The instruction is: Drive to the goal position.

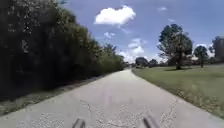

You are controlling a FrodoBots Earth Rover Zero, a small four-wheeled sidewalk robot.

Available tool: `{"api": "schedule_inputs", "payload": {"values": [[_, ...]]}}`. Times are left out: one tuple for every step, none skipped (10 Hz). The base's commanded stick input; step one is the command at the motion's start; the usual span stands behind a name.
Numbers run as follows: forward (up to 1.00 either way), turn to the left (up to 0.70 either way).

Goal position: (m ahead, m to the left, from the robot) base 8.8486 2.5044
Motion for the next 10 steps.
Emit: {"api": "schedule_inputs", "payload": {"values": [[0.50,0.00],[0.50,0.00],[0.50,0.00],[0.50,0.00],[0.50,0.00],[0.50,0.00],[0.50,0.00],[0.50,0.00],[0.50,0.00],[0.50,0.00]]}}
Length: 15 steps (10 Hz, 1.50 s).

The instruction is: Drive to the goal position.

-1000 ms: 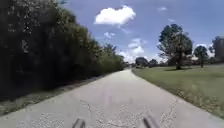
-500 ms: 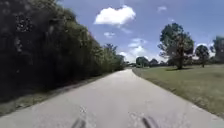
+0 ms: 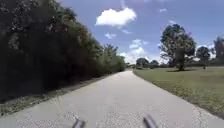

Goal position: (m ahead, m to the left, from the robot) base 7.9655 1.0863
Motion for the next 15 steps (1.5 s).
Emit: {"api": "schedule_inputs", "payload": {"values": [[0.50,0.00],[0.50,0.00],[0.50,0.00],[0.50,-0.07],[0.50,-0.17],[0.50,-0.26],[0.50,-0.36],[0.50,-0.45],[0.50,-0.50],[0.50,-0.50],[0.50,-0.50],[0.50,-0.50],[0.50,-0.42],[0.50,-0.10],[0.50,0.00]]}}
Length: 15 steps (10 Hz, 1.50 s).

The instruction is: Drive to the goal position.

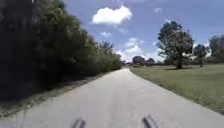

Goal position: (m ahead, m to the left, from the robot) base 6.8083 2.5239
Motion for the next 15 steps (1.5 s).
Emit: {"api": "schedule_inputs", "payload": {"values": [[0.50,0.00],[0.50,0.00],[0.50,0.00],[0.50,0.00],[0.50,0.00],[0.50,0.00],[0.50,0.00],[0.50,0.00],[0.50,0.00],[0.50,0.00],[0.50,0.00],[0.50,0.00],[0.50,0.00],[0.50,0.00],[0.50,0.00]]}}
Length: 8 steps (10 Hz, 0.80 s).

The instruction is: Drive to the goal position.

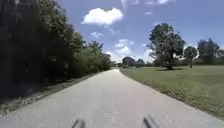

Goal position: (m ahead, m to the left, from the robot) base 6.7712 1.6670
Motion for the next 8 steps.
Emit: {"api": "schedule_inputs", "payload": {"values": [[0.50,0.00],[0.50,0.00],[0.50,0.00],[0.50,0.00],[0.50,0.00],[0.50,0.00],[0.50,0.00],[0.50,0.00]]}}
